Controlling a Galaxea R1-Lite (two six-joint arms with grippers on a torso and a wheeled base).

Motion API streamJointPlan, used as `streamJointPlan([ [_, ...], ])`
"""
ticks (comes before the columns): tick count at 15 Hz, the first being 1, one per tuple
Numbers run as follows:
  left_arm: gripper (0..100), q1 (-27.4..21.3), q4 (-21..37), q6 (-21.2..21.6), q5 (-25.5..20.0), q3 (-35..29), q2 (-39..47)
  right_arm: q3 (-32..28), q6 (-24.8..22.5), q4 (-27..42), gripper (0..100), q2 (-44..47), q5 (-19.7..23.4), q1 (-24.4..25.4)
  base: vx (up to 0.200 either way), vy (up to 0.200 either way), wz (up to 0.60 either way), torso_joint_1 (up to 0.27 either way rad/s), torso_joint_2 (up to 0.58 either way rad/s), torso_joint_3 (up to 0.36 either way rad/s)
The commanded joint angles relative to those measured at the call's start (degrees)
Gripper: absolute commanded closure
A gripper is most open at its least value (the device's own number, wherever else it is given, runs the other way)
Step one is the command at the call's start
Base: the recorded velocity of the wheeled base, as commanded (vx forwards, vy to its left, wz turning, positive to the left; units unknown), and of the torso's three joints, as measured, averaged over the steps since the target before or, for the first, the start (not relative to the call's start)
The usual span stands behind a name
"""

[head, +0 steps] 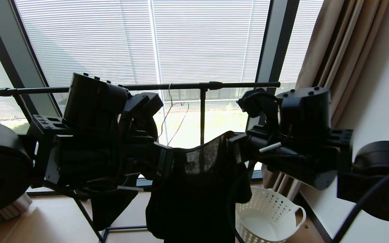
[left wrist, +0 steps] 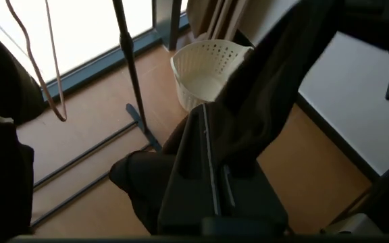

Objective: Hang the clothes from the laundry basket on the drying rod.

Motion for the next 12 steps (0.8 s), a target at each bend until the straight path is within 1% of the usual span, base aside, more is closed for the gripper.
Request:
streamJointPlan([
  [1,100,-2.5,-0.1,-0.2,-0.1,2.8,2.2,-10.0,0.0,-2.3,100,11.3,0.4,-0.8,0.0,0.0,0.0,0.0,0.0,0.0],
  [2,100,-3.8,-0.1,-0.6,-0.1,2.7,2.8,-11.9,0.0,-3.4,100,13.2,0.4,-0.8,0.0,0.0,0.0,0.0,0.0,0.0],
  [4,100,-6.3,-0.4,-3.9,-0.2,2.1,3.0,-13.5,0.0,-6.1,100,15.0,1.6,0.0,0.0,0.0,0.0,0.0,0.0,0.0],
  [5,100,-8.2,-0.4,-7.1,-0.2,1.1,3.4,-14.0,0.2,-7.7,100,15.6,2.2,1.1,0.0,0.0,0.0,0.0,0.0,0.0],
  [6,100,-9.5,-0.5,-9.3,-0.4,0.7,3.7,-14.4,0.3,-8.0,100,15.7,2.9,2.1,0.0,0.0,0.0,0.0,0.0,0.0],
  [7,100,-9.8,-0.5,-10.7,-1.1,0.2,4.4,-14.6,0.5,-8.1,100,15.8,3.1,3.1,0.0,0.0,0.0,0.0,0.0,0.0],
  [9,100,-9.9,-0.6,-12.2,-2.6,-0.4,4.5,-14.5,2.2,-8.0,100,15.7,3.1,4.4,0.0,0.0,0.0,0.0,0.0,0.0],
  [10,100,-9.8,-1.3,-12.4,-2.5,0.0,4.3,-14.1,2.6,-8.0,100,15.1,3.1,4.5,0.0,0.0,0.0,0.0,0.0,0.0],
  [12,100,-8.7,-1.4,-12.1,-2.3,2.2,2.5,-12.1,2.9,-8.1,100,13.1,3.0,2.6,0.0,0.0,0.0,0.0,0.0,0.0],
])
